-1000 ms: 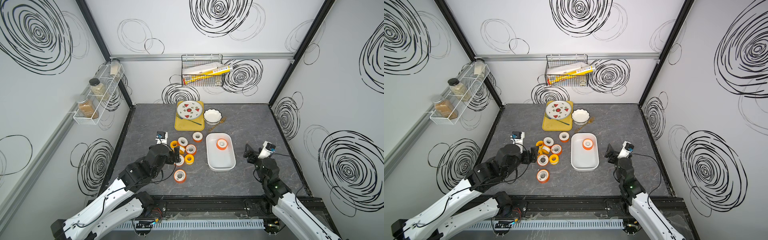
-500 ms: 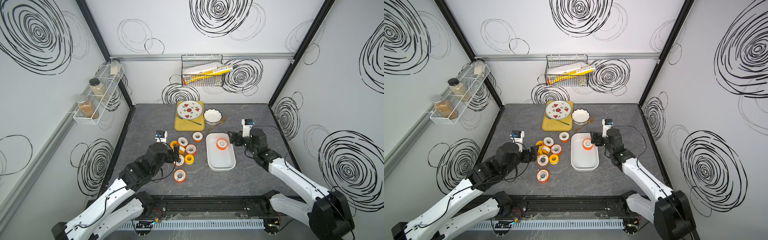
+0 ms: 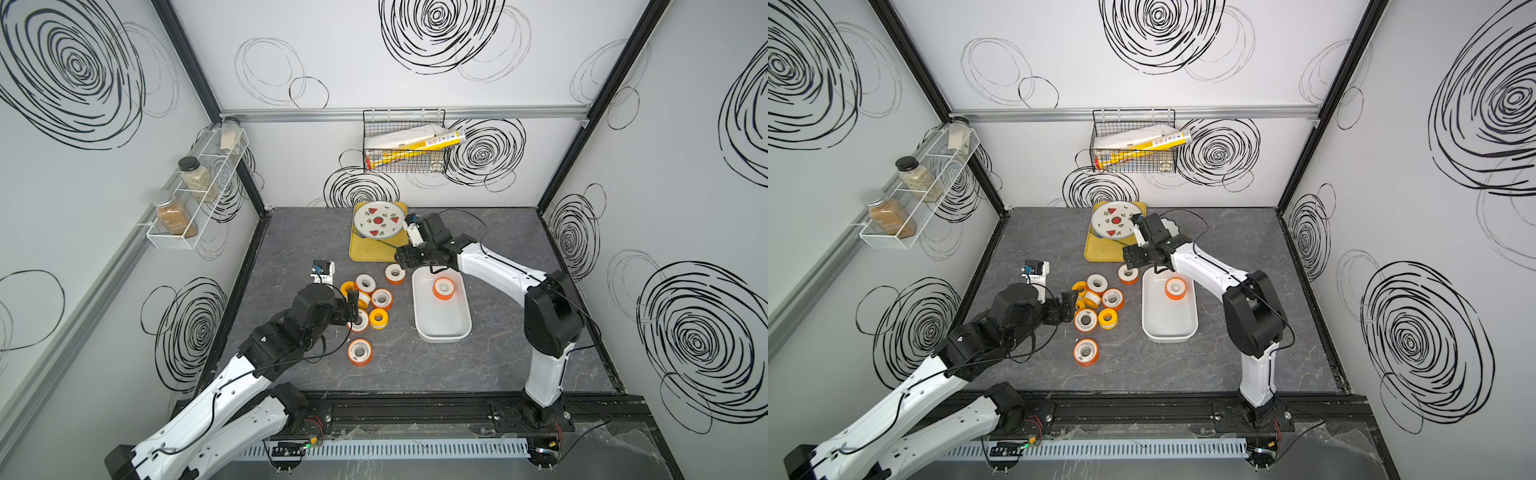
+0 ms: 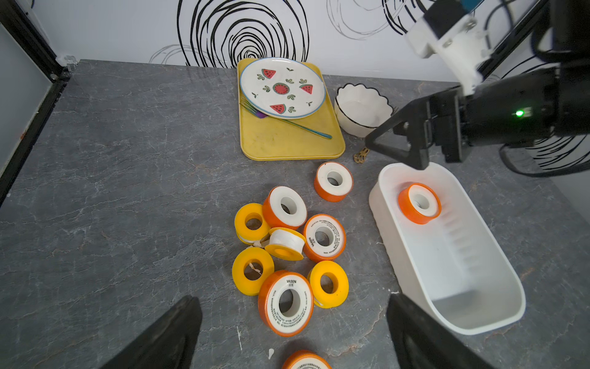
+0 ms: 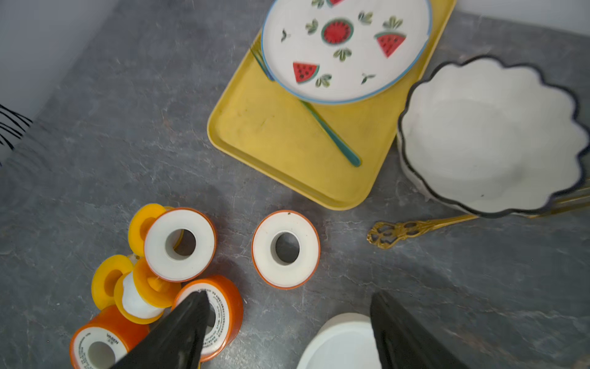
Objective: Put the sealing tape into the storage box
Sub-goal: Pick up the sealing tape at the center of the board.
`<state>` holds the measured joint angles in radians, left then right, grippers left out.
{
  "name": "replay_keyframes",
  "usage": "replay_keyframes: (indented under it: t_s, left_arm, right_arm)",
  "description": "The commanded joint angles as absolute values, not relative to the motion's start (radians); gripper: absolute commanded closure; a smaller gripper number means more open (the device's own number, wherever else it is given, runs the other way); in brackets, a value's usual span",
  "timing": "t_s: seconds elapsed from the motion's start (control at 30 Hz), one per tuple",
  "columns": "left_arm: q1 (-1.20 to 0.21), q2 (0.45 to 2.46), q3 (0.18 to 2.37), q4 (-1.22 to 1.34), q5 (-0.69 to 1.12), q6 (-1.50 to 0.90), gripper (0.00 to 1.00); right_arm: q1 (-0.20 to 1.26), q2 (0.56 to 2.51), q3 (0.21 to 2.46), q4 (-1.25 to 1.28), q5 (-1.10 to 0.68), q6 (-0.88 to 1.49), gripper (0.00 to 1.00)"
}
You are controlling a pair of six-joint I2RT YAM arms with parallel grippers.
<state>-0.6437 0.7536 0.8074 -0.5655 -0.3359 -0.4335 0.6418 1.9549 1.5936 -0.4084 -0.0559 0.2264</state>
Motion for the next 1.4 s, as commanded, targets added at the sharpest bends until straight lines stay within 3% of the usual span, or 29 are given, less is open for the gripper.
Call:
replay_keyframes:
  t_s: [0.0,0.3,1.0,1.37]
  left_arm:
    - [-0.633,0.753,0.798,-0.522,-0.331,-0.42,0.03]
    - [-0.631,0.765,0.798,-0.521,-0.325,-0.417,0.03]
    - [-0.619,0.78,0.795,-0.518,-0.316,-0.42,0.02]
    - [-0.612,0.784,0.795,-0.517,-0.313,-0.418,0.02]
  right_arm:
    - [0.659,2.063,1.767,-0.588,-0.025,0.193,0.14]
    - [0.679,2.329,2.095,-0.77,0.001,0.178,0.12]
    - [0.713,2.425,2.125,-0.804,0.038,0.157,0.06]
    - [0.718,2.441,2.131,-0.817,0.057,0.152,0.09]
